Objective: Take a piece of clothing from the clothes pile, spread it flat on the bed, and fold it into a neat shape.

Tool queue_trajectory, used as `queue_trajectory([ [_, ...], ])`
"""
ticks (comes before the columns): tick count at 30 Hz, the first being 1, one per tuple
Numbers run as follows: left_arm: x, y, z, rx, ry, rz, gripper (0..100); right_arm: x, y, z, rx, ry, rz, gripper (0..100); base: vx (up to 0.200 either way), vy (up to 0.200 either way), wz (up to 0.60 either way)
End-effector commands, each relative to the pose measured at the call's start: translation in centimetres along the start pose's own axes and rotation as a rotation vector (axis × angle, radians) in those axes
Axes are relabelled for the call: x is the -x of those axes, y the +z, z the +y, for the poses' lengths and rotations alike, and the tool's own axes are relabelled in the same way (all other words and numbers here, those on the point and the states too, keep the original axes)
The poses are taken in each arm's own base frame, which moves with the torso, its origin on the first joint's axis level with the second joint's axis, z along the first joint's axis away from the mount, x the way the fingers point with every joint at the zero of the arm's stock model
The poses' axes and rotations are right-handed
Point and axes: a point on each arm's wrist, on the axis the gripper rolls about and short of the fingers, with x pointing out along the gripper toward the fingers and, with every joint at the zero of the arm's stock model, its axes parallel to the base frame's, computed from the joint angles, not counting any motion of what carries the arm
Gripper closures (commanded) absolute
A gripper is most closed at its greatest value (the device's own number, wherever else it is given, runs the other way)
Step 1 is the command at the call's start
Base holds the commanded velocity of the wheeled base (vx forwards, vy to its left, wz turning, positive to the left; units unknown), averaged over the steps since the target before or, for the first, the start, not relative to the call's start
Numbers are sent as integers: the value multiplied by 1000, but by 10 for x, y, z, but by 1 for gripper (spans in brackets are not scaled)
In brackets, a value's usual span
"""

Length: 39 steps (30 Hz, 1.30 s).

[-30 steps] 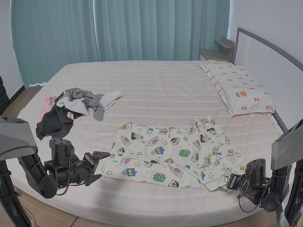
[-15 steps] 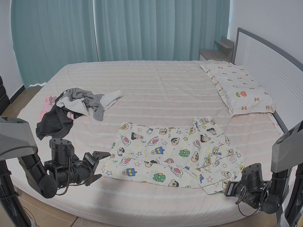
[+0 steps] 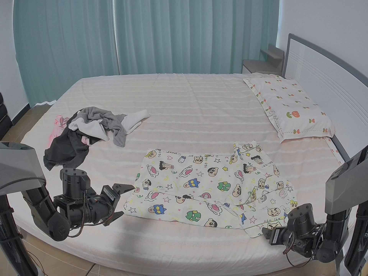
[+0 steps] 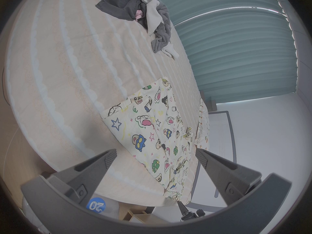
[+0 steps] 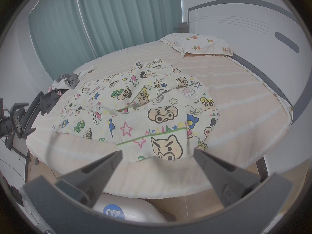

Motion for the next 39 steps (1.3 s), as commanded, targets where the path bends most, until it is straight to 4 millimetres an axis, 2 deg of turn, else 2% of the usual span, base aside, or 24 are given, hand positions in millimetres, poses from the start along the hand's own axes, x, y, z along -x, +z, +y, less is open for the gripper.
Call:
queue_trajectory([
  [1, 0, 0, 0, 1, 1, 0, 0, 11, 17, -12, -66, 13, -52, 0, 0, 0, 0],
  [3, 0, 0, 0, 1, 1, 0, 0, 11, 24, -20, -99, 32, -55, 0, 0, 0, 0],
  [4, 0, 0, 0, 1, 1, 0, 0, 12, 34, -30, -122, 62, -64, 0, 0, 0, 0],
  [8, 0, 0, 0, 1, 1, 0, 0, 9, 47, -60, -97, 124, -50, 0, 0, 0, 0],
  [9, 0, 0, 0, 1, 1, 0, 0, 2, 53, -73, -82, 198, -36, 0, 0, 0, 0],
  [12, 0, 0, 1, 1, 3, 0, 0, -22, 60, -90, -105, 285, 12, 0, 0, 0, 0],
  [14, 0, 0, 1, 1, 2, 2, 0, -41, 60, -93, -103, 273, 40, 0, 0, 0, 0],
  [15, 0, 0, 1, 1, 2, 2, 0, -56, 59, -95, -92, 274, 70, 0, 0, 0, 0],
  [18, 0, 0, 1, 1, 3, 0, 0, -79, 57, -101, -89, 356, 104, 0, 0, 0, 0],
  [21, 0, 0, 1, 1, 3, 0, 0, -82, 57, -106, -108, 440, 115, 0, 0, 0, 0],
  [29, 0, -1, 1, 0, 6, 0, 0, -95, 50, -115, -64, 509, 127, 0, 0, 0, 0],
  [39, 0, -1, 2, 1, 7, 1, 0, -96, 52, -112, -39, 604, 119, 0, 0, 0, 0],
])
